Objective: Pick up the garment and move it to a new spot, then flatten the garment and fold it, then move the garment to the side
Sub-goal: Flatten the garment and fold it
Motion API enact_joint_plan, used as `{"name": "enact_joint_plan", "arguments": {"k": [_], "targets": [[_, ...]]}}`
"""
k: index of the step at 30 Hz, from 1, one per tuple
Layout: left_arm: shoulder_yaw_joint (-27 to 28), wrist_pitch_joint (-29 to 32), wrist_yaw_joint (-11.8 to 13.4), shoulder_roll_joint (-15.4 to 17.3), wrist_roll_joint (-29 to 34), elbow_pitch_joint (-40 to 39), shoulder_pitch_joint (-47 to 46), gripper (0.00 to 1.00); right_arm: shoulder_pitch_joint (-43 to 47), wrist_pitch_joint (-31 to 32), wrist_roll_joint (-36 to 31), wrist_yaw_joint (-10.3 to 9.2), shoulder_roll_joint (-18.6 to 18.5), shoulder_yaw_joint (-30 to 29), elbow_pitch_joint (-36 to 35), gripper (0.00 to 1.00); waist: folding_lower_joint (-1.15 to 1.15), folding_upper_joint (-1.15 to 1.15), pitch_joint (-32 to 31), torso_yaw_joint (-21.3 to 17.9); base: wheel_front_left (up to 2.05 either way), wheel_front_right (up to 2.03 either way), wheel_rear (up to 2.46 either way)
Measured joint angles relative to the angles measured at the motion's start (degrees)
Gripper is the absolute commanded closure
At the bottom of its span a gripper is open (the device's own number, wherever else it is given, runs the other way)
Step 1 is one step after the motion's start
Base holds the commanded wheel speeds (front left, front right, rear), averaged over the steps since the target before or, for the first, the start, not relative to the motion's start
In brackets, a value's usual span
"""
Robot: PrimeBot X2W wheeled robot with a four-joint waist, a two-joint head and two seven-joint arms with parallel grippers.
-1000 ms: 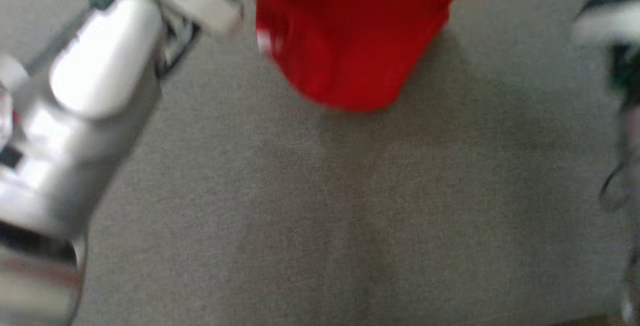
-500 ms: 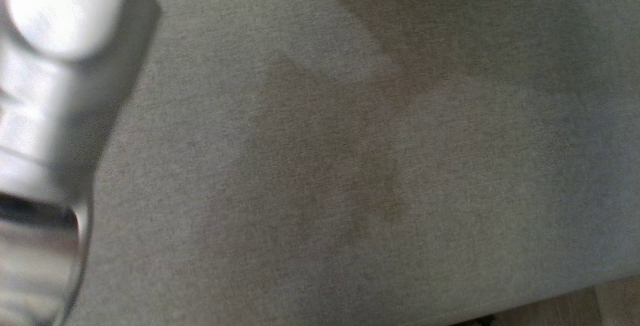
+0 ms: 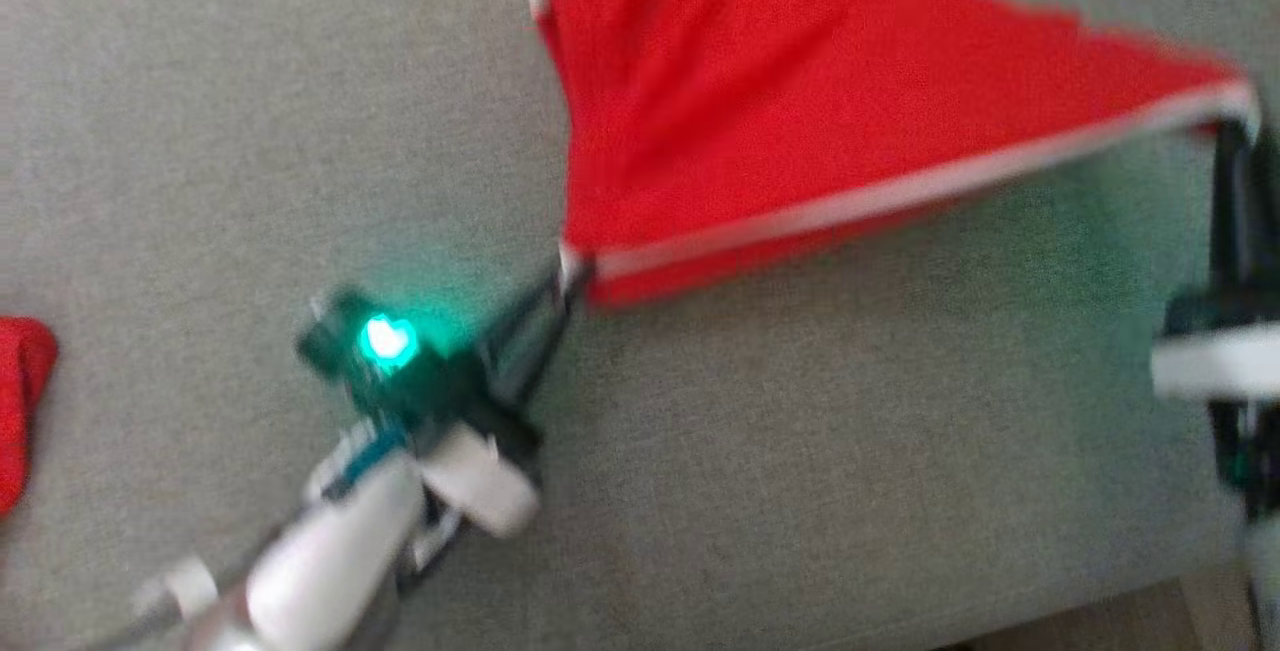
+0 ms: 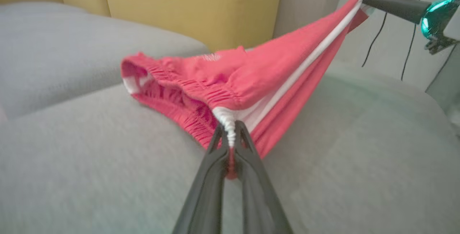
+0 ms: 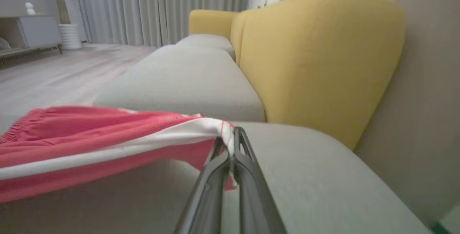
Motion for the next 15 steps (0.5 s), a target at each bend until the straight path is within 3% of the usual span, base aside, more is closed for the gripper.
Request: {"name": "enact_joint_plan", "arguments": {"k": [7, 15], "targets": [[-0.2, 0.0, 2.7, -0.1, 2.4, -4.9, 14.0, 1.0, 18.4, 0.1, 0.7, 0.01, -0.7, -2.0, -6.6, 1.0, -0.01, 0.0, -4.1, 0.1, 0.0, 0.0, 0.0], [1.3, 0.0, 5.1, 0.7, 2.2, -14.1, 26.5, 1.0, 29.5, 1.5, 2.2, 0.01, -3.6, -3.5, -16.8, 1.0, -0.01, 0.0, -9.7, -1.5, 0.0, 0.0, 0.0]]}}
